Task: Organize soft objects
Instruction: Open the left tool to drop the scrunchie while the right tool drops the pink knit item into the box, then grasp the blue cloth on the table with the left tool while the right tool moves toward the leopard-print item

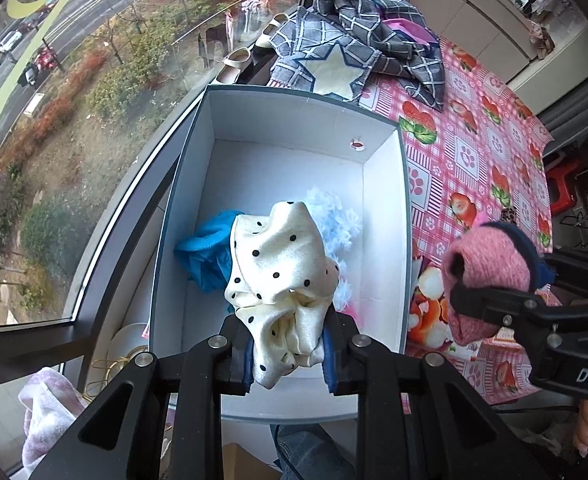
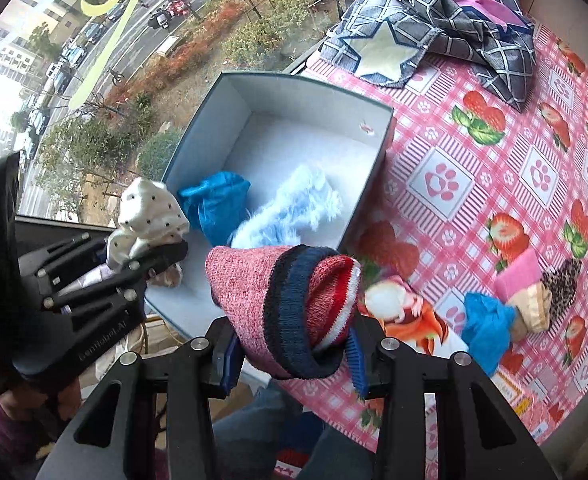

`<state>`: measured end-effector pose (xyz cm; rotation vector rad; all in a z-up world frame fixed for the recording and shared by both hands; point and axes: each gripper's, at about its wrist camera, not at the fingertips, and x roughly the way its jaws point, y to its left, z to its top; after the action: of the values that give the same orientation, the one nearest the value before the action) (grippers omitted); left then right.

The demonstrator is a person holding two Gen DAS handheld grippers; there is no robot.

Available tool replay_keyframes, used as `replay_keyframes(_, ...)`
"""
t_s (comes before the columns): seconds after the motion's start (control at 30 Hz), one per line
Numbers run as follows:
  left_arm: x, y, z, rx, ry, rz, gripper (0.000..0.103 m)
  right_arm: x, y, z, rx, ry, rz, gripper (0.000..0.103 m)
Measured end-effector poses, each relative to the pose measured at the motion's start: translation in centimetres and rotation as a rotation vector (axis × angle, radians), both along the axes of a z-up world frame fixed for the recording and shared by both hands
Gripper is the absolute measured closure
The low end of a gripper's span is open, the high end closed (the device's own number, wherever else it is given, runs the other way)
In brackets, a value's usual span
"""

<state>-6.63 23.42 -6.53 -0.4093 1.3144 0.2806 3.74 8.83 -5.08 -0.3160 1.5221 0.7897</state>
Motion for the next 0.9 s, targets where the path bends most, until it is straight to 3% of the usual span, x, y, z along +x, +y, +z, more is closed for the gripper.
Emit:
replay_keyframes(0.37,1.2,0.3,-1.2,0.017,0.024,0.018,0.07,2.6,3.4,-0.9,0.002,0.003,0.005,0.06)
replay_keyframes(0.43,1.2,0.2,-1.2,0.018,0.023,0.016,0.061,2.7,4.0,-1.1,0.001,0.006,0.021,0.06)
replay_keyframes(0.53,1.2,0.2,-1.2,0.026,0.02,0.017,0.039,2.8,4.9,-1.3,0.005,0.012,0.043,0.056)
replay_keyframes(0.6,1.2,0.1,-1.1,0.043,0.013,0.018,0.024,2.9,5.3,-1.4,0.008,0.019,0.052,0.033)
replay_keyframes(0.67,1.1,0.1,-1.0,0.045,0.004,0.027,0.021,3.1,5.4,-1.3,0.009,0.0,0.045,0.023)
replay_keyframes(0.73,1.1,0.3,-0.9,0.029,-0.014,0.039,0.019,3.4,5.4,-1.1,0.01,-0.005,0.042,0.023)
replay_keyframes(0.8,1.1,0.3,-0.9,0.026,-0.024,0.047,0.003,3.7,5.2,-1.3,0.004,0.003,0.031,0.023)
replay_keyframes(0.9,1.3,0.2,-0.9,-0.013,-0.033,0.038,0.0,4.3,4.5,-1.3,0.001,0.019,0.002,0.022)
